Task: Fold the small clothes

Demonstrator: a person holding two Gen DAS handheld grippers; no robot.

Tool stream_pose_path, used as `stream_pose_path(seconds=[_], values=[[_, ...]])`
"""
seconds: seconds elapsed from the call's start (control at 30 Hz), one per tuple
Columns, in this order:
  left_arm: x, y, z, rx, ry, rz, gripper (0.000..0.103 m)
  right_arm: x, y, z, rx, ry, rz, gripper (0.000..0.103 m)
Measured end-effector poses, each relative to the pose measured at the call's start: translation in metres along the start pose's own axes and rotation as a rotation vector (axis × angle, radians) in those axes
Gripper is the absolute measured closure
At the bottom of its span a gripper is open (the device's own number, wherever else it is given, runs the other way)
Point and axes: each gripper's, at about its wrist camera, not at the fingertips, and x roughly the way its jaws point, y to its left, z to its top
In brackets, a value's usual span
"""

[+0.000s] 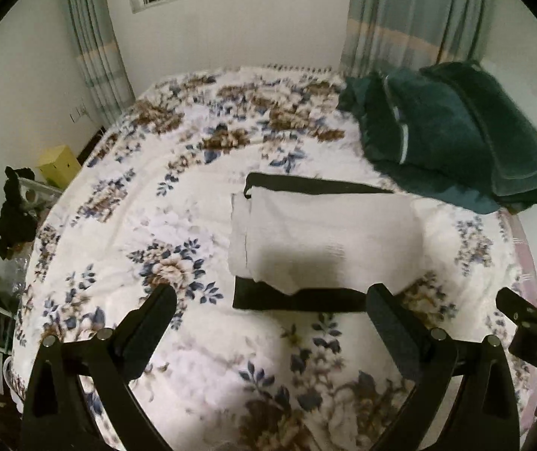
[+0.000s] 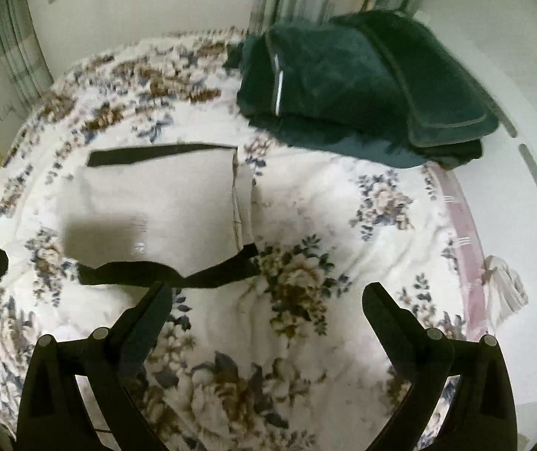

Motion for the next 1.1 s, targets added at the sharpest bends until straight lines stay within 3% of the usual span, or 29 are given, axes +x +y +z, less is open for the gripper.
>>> stream_pose_path(seconds=[0.33,0.53,0.87,1.1], values=[[-0.158,-0.006,-0.031,-0.006,-0.137,-0.003,0.000,-0.197,-0.025,-0.059,-0.003,-0.196,0.023,0.001],[-0.225,-0.007,-0.049,-0.010,-0.227,-0.012,0.000,-0.282,-0.037,-0.090,-0.012,-0.296,0.039,0.001],[-0.285,-0.009,-0.074,-0.011,-0.290,-0.010,0.000,-0.363,-0.056,-0.127,-0.007,-0.371,0.067,0.001],[-0.300,-0.008,-0.084,-0.018,-0.304,-0.016,0.000,-0.385,-0.065,-0.134,-0.015,-0.410,0.076,0.001]])
